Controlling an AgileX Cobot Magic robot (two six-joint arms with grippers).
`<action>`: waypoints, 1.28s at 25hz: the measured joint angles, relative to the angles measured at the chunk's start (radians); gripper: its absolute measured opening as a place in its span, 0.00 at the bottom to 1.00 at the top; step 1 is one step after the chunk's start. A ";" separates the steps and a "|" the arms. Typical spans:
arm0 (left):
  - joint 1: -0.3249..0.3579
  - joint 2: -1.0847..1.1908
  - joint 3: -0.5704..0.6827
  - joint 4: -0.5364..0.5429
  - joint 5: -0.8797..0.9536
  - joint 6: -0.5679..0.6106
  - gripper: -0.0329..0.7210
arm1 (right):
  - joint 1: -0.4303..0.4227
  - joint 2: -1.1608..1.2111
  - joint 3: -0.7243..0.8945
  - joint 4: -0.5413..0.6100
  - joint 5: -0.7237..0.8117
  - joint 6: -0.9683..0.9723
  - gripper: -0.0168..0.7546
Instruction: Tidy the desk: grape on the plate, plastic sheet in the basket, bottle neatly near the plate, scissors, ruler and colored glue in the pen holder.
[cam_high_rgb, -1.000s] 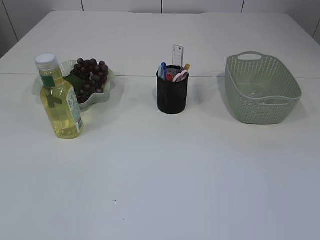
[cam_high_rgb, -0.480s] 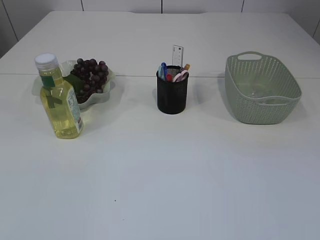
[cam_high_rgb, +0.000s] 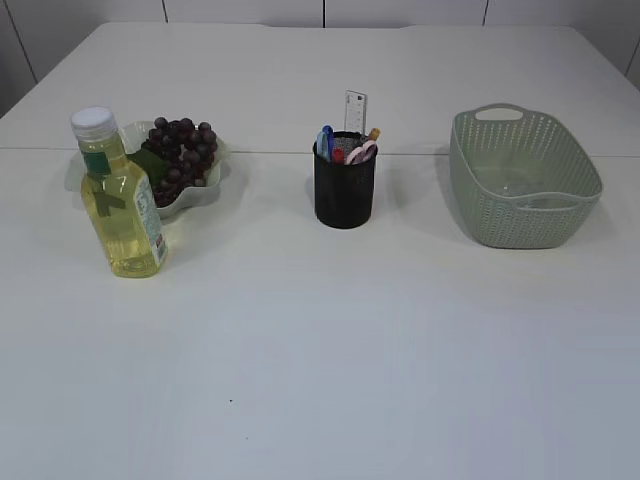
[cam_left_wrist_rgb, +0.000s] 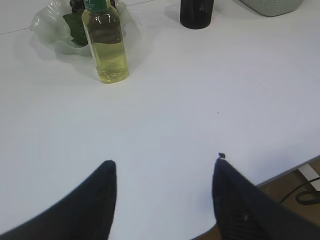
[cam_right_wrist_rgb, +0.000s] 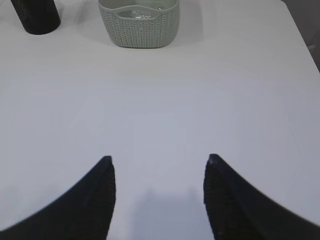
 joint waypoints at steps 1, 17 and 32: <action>0.000 0.000 0.000 0.000 0.000 -0.002 0.64 | 0.000 0.000 0.000 0.000 0.000 0.000 0.60; 0.335 0.000 0.002 0.000 0.000 -0.004 0.58 | -0.078 0.000 0.000 -0.002 0.000 0.000 0.60; 0.335 0.000 0.002 -0.007 0.000 -0.004 0.55 | -0.080 0.000 0.000 -0.002 -0.005 0.002 0.60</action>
